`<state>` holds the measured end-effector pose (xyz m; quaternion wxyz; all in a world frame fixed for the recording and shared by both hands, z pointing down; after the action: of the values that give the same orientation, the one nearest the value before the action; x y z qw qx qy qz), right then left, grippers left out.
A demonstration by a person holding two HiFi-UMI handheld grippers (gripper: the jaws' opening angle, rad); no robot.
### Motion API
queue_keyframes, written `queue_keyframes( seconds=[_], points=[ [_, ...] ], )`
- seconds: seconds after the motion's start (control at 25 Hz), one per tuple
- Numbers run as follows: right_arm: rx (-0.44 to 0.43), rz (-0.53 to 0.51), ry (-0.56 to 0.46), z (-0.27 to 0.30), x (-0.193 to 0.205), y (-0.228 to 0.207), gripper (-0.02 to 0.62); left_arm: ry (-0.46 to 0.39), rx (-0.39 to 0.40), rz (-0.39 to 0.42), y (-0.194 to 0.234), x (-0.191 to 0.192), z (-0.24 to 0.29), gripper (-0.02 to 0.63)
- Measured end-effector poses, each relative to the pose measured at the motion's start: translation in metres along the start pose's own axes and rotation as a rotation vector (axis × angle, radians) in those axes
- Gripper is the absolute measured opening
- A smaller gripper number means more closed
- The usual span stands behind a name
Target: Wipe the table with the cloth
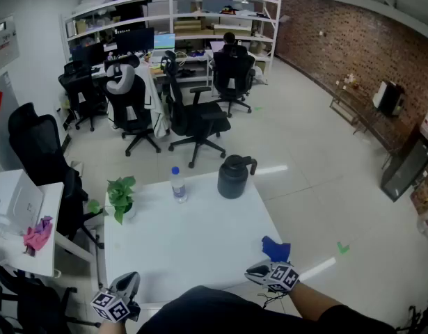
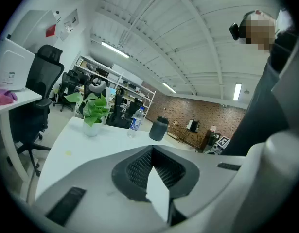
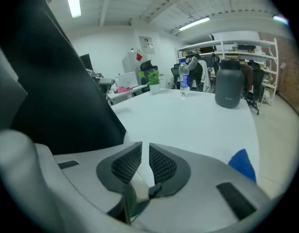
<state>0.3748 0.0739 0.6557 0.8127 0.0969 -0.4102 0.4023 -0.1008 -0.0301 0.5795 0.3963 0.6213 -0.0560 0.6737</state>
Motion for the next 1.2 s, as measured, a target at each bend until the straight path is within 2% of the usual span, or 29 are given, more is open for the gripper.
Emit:
queue_keyframes(
  seconds=[0.08, 0.28, 0.32, 0.4, 0.56, 0.68, 0.92, 1.12, 1.2],
  points=[
    [0.039, -0.056, 0.049, -0.01, 0.011, -0.018, 0.077, -0.006, -0.017, -0.003, 0.0, 0.001, -0.002, -0.002],
    [0.181, -0.127, 0.154, -0.045, 0.025, -0.073, 0.206, -0.003, -0.043, 0.013, -0.002, -0.004, -0.002, -0.002],
    [0.203, -0.142, 0.18, -0.05, 0.027, -0.083, 0.207, -0.001, -0.046, 0.017, -0.003, -0.006, -0.001, -0.002],
    [0.222, -0.185, 0.248, -0.054, 0.031, -0.099, 0.235, 0.0, -0.051, 0.023, -0.004, -0.011, 0.001, -0.002],
    [0.214, -0.282, 0.336, -0.046, 0.041, -0.121, 0.236, 0.004, -0.05, 0.039, -0.011, -0.019, 0.006, -0.002],
    [0.201, -0.298, 0.364, -0.038, 0.04, -0.131, 0.25, 0.012, -0.057, 0.047, -0.015, -0.023, 0.009, -0.002],
    [0.214, -0.259, 0.396, -0.035, 0.037, -0.145, 0.269, 0.012, -0.067, 0.051, -0.017, -0.028, 0.013, -0.002],
    [0.216, -0.244, 0.307, -0.044, 0.026, -0.148, 0.282, 0.007, -0.065, 0.059, -0.017, -0.032, 0.015, -0.002],
    [0.213, -0.252, 0.316, -0.043, 0.025, -0.152, 0.304, 0.009, -0.07, 0.056, -0.016, -0.033, 0.016, -0.002]
  ],
)
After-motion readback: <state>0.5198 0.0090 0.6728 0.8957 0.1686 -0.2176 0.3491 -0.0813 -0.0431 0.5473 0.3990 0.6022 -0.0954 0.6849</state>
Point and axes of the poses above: the fingertips, and each gripper's own axes: z forward along the fingers, y to its left, x out of its underside, the point moved 9 cm from there along -z, backward along the fingers, and after that the axes turned 2 degrees about x, right-handed, at the moved point
